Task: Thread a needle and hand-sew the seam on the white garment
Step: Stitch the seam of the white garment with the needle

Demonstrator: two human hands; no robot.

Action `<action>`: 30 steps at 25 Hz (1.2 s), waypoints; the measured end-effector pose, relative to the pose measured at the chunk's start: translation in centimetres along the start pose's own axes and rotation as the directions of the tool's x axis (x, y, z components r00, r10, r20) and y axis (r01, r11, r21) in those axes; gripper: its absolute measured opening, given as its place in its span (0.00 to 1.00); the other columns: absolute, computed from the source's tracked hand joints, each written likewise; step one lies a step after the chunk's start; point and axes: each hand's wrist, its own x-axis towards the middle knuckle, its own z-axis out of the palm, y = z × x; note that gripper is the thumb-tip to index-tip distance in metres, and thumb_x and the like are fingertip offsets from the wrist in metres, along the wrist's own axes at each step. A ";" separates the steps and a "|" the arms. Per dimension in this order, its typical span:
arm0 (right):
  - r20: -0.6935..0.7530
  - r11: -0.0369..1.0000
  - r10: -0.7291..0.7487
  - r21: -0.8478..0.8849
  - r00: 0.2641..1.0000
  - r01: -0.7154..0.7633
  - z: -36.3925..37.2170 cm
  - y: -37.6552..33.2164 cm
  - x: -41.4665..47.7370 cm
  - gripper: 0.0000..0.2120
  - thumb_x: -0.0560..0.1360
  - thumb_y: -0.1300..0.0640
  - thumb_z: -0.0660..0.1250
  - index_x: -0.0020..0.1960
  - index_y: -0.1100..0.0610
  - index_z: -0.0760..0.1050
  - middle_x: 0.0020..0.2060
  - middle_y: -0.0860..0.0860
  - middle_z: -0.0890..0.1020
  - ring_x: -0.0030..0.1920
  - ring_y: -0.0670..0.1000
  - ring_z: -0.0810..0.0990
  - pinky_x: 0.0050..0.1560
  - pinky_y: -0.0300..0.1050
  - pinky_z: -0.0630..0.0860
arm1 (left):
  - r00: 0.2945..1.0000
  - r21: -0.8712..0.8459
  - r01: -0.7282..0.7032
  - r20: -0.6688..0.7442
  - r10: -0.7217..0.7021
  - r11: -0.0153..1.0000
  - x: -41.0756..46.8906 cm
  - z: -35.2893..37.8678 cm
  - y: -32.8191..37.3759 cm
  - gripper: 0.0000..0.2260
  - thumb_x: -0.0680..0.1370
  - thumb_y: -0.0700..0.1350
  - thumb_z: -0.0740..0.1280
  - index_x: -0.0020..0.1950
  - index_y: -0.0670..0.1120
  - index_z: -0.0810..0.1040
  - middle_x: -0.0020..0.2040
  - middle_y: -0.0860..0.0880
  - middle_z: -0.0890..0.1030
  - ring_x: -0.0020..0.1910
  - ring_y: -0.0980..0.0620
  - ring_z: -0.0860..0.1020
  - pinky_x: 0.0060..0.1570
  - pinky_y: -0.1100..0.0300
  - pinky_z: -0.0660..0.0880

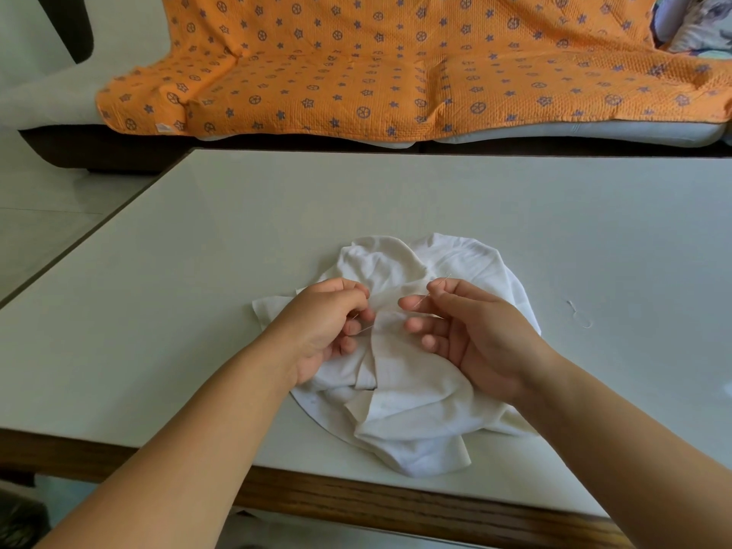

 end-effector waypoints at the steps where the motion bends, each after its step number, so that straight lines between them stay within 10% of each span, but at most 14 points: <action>1: -0.004 0.999 0.011 0.030 1.000 -0.011 -0.1 0.1 0.1 0.04 0.82 0.62 0.58 0.50 0.58 0.70 0.42 0.56 0.84 0.35 0.50 0.83 0.31 0.39 0.78 | 1.000 0.005 0.004 0.017 -0.005 1.000 0.0 0.0 0.1 0.06 0.77 0.35 0.63 0.45 0.45 0.75 0.32 0.50 0.73 0.25 0.57 0.64 0.24 0.65 0.61; 30: -0.056 0.993 -0.011 0.115 0.998 0.017 -0.7 0.1 0.7 0.06 0.81 0.64 0.59 0.46 0.58 0.71 0.36 0.56 0.81 0.35 0.52 0.82 0.36 0.41 0.81 | 0.996 0.370 -0.062 0.085 0.033 0.927 0.3 0.4 -0.1 0.03 0.73 0.46 0.74 0.45 0.49 0.85 0.24 0.60 0.74 0.29 0.60 0.71 0.33 0.64 0.67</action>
